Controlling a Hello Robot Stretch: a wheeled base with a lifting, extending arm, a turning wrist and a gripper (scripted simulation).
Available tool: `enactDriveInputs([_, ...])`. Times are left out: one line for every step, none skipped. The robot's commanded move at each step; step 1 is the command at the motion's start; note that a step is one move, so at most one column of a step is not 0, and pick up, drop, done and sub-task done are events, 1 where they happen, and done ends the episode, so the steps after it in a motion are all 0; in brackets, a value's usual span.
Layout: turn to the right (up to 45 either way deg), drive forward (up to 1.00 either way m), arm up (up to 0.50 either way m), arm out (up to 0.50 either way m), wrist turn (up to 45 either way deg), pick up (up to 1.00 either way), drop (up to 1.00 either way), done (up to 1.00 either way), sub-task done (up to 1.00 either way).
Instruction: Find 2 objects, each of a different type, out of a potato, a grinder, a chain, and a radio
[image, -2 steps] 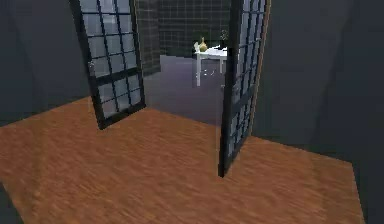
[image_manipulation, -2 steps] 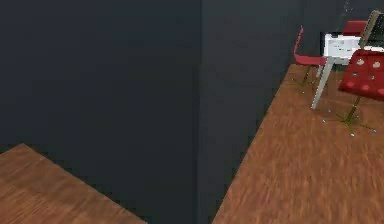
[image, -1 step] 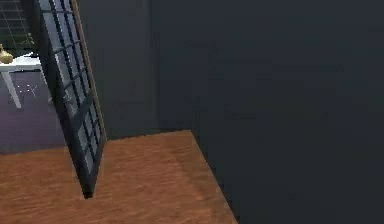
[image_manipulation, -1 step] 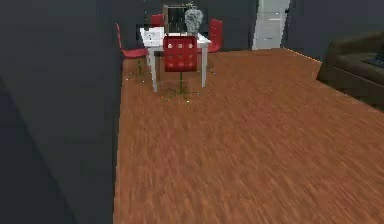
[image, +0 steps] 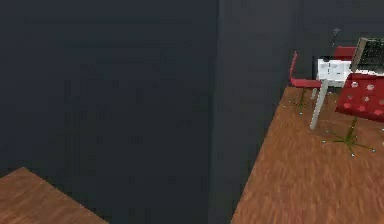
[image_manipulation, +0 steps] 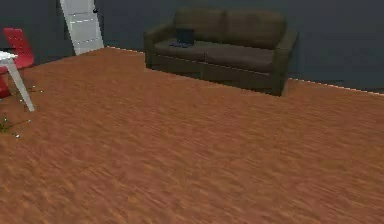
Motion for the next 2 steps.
enactDriveInputs([33.0, 0.0, 0.0, 0.0, 0.0, 0.0, 0.0, 0.0, 0.0])
enactDriveInputs([0.0, 0.5, 0.0, 0.0, 0.0, 0.0, 0.0, 0.0, 0.0])
